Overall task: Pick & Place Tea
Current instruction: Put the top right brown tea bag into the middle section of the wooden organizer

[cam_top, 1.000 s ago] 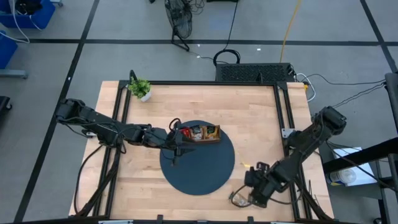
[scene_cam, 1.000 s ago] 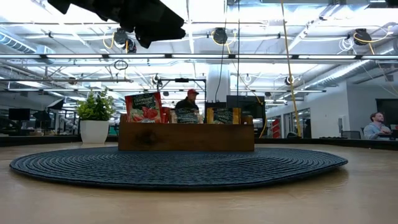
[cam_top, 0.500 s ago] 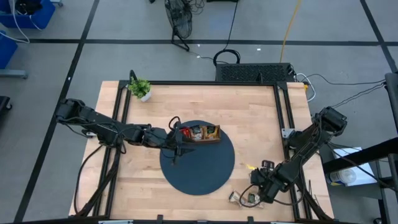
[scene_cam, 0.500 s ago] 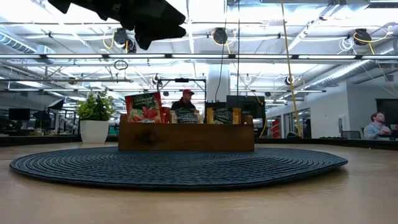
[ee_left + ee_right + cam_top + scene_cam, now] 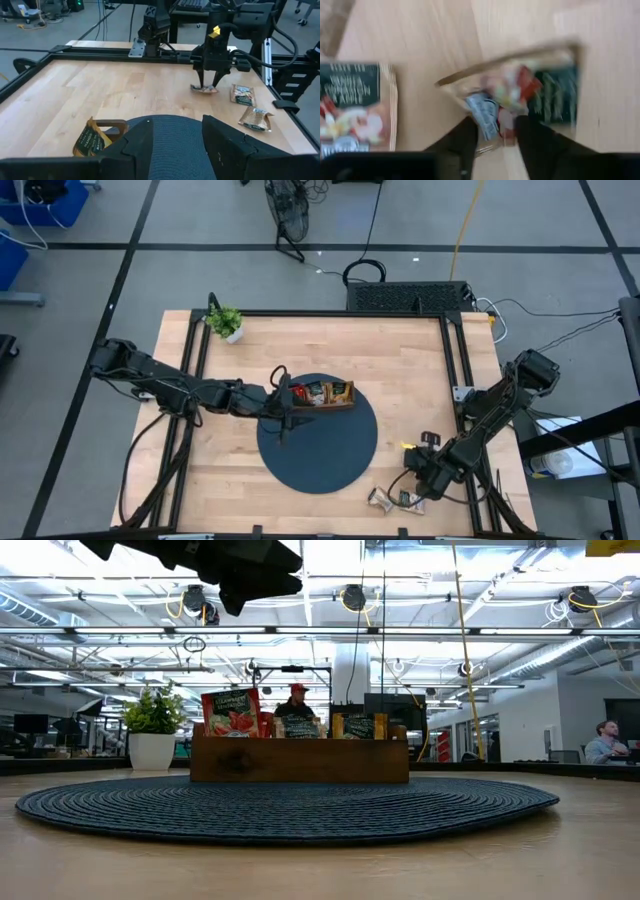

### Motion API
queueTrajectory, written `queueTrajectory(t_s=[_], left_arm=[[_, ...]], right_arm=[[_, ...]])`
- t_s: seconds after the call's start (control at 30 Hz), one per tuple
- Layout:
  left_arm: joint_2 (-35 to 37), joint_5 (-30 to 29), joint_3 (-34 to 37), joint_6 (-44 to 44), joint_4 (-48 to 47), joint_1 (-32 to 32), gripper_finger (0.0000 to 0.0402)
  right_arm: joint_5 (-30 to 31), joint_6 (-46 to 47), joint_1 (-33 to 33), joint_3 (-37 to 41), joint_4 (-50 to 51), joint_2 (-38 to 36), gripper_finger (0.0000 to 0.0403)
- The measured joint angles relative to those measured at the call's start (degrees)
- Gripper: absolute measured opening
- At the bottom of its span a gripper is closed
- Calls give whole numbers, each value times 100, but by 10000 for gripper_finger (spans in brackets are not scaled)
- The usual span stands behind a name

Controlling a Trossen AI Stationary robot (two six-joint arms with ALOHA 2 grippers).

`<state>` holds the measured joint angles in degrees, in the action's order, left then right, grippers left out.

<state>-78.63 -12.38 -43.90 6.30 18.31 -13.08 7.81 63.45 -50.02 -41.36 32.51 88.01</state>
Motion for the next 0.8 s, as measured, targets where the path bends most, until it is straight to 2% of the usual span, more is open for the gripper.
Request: queueTrajectory(t_s=[0.13,0.17,0.33,0.43,0.67,0.73,0.8], left_arm=[[0,-11,0,7,0,0,164],[0,-11,0,27,-2,0,162],[0,-14,0,422,0,9,153],[0,-18,0,609,7,49,153],[0,-18,0,1043,180,73,160],[0,-25,0,1227,267,86,159],[-44,-127,0,1599,388,125,155]], right_arm=[[374,-147,2,2,-456,4,26],[456,-282,2,2,-631,4,17],[1317,-952,51,-176,-955,53,10],[2226,-1699,210,-431,-929,33,9],[4471,-3994,1012,-514,-1450,35,8],[4852,-4783,1375,-514,-1833,35,8],[4913,-5602,1767,-514,-2414,35,8]])
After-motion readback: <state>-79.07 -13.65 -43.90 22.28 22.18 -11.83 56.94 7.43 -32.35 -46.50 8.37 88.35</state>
